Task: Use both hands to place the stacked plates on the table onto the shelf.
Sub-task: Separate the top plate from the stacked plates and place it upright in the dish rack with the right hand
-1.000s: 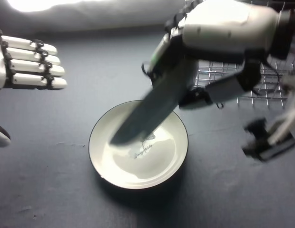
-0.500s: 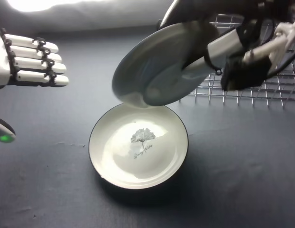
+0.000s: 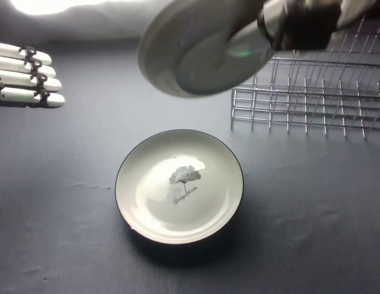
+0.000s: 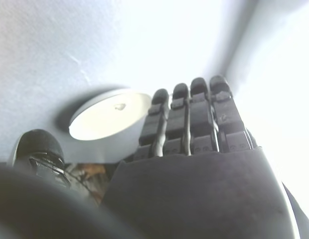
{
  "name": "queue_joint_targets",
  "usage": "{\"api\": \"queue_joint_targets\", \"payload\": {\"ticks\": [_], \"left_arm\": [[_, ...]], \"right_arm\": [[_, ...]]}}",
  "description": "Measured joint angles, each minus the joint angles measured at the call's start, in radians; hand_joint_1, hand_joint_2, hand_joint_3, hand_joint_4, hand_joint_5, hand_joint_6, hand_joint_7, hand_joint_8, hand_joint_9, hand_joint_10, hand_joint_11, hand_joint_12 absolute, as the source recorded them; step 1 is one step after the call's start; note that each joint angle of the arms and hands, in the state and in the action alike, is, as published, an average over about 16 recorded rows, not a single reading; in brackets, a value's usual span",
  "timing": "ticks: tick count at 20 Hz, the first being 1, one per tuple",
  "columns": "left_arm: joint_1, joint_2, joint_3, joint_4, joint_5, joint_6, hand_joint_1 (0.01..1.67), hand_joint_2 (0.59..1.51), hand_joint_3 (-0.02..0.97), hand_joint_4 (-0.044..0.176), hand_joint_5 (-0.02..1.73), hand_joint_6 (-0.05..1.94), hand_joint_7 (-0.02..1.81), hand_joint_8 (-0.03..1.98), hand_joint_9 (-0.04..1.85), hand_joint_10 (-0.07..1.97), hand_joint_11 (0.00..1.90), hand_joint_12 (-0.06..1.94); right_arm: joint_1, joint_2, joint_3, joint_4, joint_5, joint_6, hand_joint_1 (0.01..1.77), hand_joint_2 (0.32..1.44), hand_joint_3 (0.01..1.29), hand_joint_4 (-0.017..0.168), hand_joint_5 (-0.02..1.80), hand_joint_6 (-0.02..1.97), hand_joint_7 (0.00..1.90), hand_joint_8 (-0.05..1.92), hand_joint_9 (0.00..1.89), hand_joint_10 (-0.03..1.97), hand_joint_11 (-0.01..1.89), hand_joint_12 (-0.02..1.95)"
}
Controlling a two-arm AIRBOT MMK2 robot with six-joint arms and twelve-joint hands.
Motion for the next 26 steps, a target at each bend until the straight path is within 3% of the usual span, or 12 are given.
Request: {"api": "queue_joint_targets", "payload": {"ticks": [8, 17, 26], "left_arm": [[0.006, -0.004, 0.012, 0.013, -0.047, 0.0, 0.01, 1.034, 0.014, 0.0, 0.02, 0.0, 0.02, -0.01, 0.02, 0.01, 0.01, 0.0], [0.008, -0.009, -0.049, 0.015, -0.127, -0.039, 0.01, 1.033, 0.014, 0.0, 0.02, 0.0, 0.01, -0.01, 0.02, 0.01, 0.01, 0.0], [0.021, -0.063, -0.086, 0.012, -0.197, -0.087, 0.01, 1.036, 0.014, 0.0, 0.02, 0.0, 0.01, -0.01, 0.02, 0.01, 0.01, 0.0]], "right_arm": [[0.057, -0.007, 0.048, 0.041, -0.072, 0.002, 1.38, 0.95, 0.01, -0.007, 1.03, 0.82, 1.16, 0.6, 1.05, 0.94, 0.9, 1.02], [0.082, 0.015, 0.084, 0.05, -0.138, 0.006, 1.38, 0.95, 0.01, -0.007, 1.01, 0.84, 1.14, 0.66, 1.04, 0.94, 0.93, 0.99], [0.097, 0.035, 0.11, 0.033, -0.146, 0.008, 1.39, 0.95, 0.01, -0.006, 1.01, 0.85, 1.14, 0.69, 1.03, 0.94, 0.93, 1.0]]}}
